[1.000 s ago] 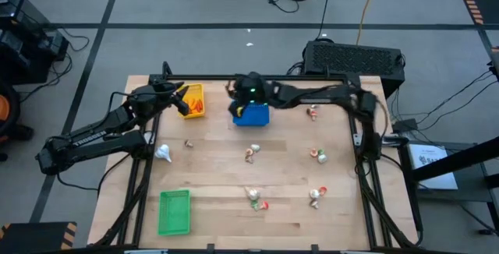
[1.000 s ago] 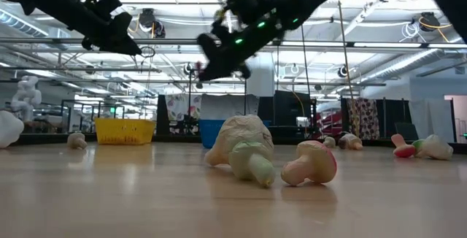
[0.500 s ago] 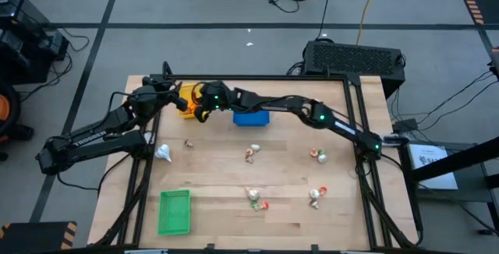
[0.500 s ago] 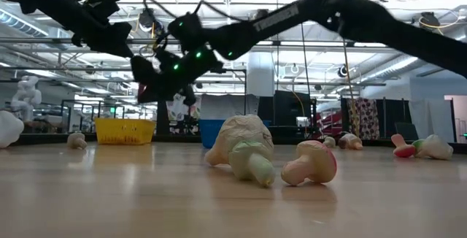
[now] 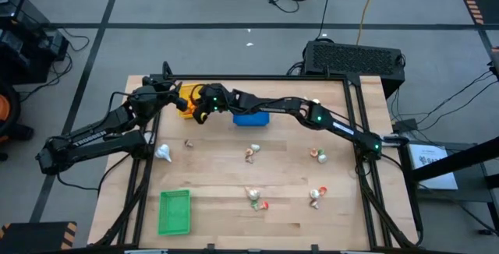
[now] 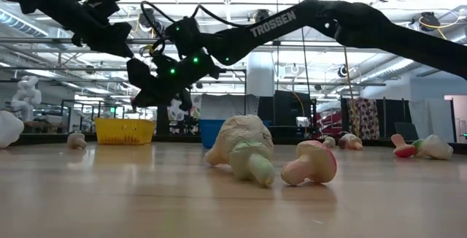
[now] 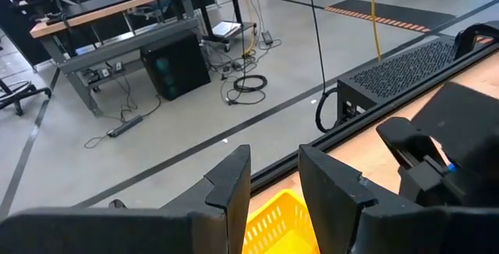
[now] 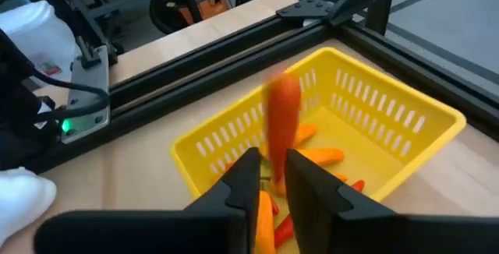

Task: Sort produce into baskets
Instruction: Put the orange chili pepper into the yellow bin, then put the brown mushroom into the blue bin

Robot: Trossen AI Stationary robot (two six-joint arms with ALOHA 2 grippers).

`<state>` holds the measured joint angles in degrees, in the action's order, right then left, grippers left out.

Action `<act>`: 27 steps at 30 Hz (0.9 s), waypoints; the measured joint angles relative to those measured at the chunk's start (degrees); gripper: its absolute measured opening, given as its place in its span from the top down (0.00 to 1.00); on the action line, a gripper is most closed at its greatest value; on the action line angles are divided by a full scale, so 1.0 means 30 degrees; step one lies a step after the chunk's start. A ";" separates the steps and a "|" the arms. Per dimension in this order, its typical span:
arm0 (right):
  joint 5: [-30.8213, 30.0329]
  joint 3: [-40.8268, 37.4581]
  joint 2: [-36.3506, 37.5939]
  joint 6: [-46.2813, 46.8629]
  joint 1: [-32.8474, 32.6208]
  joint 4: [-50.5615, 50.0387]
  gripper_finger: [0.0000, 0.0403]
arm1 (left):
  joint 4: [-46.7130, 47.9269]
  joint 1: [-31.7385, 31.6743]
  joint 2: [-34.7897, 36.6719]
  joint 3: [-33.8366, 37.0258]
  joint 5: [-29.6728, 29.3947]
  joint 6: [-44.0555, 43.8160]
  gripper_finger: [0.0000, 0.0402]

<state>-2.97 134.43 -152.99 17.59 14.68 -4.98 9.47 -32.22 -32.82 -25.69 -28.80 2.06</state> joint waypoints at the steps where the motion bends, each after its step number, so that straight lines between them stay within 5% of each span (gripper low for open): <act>1: 0.0029 0.0000 0.0000 0.0048 -0.0007 -0.0034 0.85 | -0.0001 0.0003 0.0000 0.0000 0.0000 -0.0003 0.71; 7: 0.1235 -0.0015 0.0328 0.0436 -0.0022 -0.1137 0.77 | 0.0007 0.0003 0.0000 0.0000 0.0003 -0.0021 0.71; 13: 0.4381 -0.0024 0.2862 -0.1209 0.0405 -0.6358 0.77 | 0.0248 0.0010 -0.0031 0.0000 0.1274 -0.0565 0.71; 22: 0.4490 -0.0015 0.7331 -0.7874 0.1274 -1.7725 0.83 | 0.1315 0.0174 -0.0580 0.0378 0.4860 -0.3945 0.71; 27: 0.4601 -0.0010 0.9340 -0.9868 0.1929 -2.1108 0.89 | 0.2267 0.0844 -0.1206 0.0729 0.8134 -0.5615 0.71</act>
<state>10.83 134.40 -124.97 -12.02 20.46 -68.30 16.28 -29.68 -36.44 -23.51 -4.39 -14.79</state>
